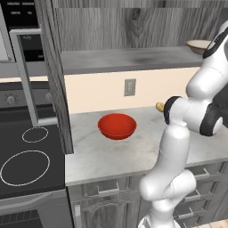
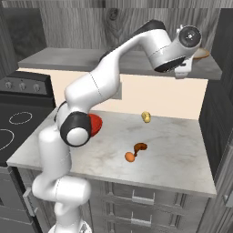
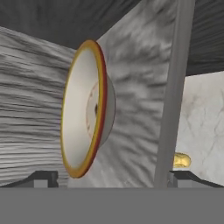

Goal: Pick both bowls and place them on the counter. Then place the egg in one bowl and place the chicken drumstick in the other bowl.

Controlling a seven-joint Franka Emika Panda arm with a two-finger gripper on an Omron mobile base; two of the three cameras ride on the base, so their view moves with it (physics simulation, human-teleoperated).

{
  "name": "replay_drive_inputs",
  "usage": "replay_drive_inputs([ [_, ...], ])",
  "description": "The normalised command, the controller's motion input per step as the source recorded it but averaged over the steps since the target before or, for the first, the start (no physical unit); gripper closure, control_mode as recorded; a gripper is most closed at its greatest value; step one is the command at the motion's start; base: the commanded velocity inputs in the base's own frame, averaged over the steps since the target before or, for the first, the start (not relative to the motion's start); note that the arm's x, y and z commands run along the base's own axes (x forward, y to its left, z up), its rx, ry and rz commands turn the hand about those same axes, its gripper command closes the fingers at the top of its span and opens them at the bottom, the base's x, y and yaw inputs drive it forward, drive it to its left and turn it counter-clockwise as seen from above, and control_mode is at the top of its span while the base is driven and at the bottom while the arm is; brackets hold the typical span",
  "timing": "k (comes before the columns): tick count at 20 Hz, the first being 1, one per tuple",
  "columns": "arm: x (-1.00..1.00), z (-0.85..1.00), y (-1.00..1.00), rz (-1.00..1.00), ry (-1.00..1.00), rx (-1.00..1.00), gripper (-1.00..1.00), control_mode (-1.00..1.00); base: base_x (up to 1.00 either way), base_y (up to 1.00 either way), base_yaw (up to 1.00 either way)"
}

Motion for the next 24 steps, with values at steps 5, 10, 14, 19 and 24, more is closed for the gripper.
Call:
replay_drive_inputs([
  [5,0.12,-0.05,-0.08,0.0,0.01,0.01,-1.0,-1.0,0.0,0.0,0.0],
  [10,0.22,-0.05,0.0,0.0,0.0,0.03,-1.0,-1.0,0.0,0.0,0.0],
  [14,0.28,0.01,0.0,0.01,0.0,0.02,-1.0,-1.0,0.0,0.0,0.0],
  [19,0.25,0.07,0.0,0.0,0.0,0.01,-1.0,-1.0,0.0,0.0,0.0],
  [24,0.18,-0.04,0.02,0.0,0.0,0.01,-1.0,-1.0,0.0,0.0,0.0],
])
